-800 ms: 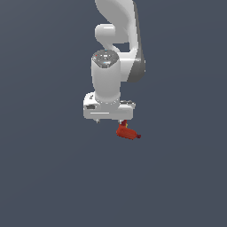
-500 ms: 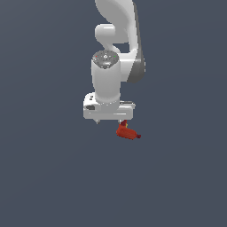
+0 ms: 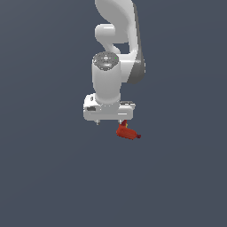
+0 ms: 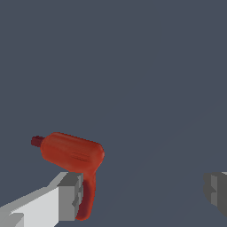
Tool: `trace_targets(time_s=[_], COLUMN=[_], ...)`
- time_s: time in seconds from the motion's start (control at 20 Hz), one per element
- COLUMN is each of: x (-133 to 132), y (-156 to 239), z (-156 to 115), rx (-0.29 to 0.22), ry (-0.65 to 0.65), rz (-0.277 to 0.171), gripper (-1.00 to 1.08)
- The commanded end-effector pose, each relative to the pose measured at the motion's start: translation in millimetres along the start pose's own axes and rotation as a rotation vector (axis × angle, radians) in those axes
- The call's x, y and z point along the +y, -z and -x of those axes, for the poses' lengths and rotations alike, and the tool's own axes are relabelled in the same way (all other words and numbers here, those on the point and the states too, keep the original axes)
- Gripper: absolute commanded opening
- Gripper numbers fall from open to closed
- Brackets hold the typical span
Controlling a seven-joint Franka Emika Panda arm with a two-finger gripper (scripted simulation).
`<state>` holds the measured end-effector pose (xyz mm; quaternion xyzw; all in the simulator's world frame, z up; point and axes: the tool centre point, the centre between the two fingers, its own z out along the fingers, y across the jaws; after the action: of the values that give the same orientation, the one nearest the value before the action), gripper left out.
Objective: Pick up the object and move it to a goal position.
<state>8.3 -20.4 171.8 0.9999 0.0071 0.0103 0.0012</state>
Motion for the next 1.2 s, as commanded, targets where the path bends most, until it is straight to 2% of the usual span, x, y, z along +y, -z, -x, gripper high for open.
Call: trace_targets(time_s=[0.0,0.55,1.15], x=[-1.2,-13.7,-35.9], y=[-2.1,-22.0,-53.7], z=[0.0,0.1,2.1], rx=[-0.006,-0.057,-0.125], ry=[0.018,0.202,0.512], rz=[-0.003,-0.040,-0.134], gripper=[1.08,1.08,1.08])
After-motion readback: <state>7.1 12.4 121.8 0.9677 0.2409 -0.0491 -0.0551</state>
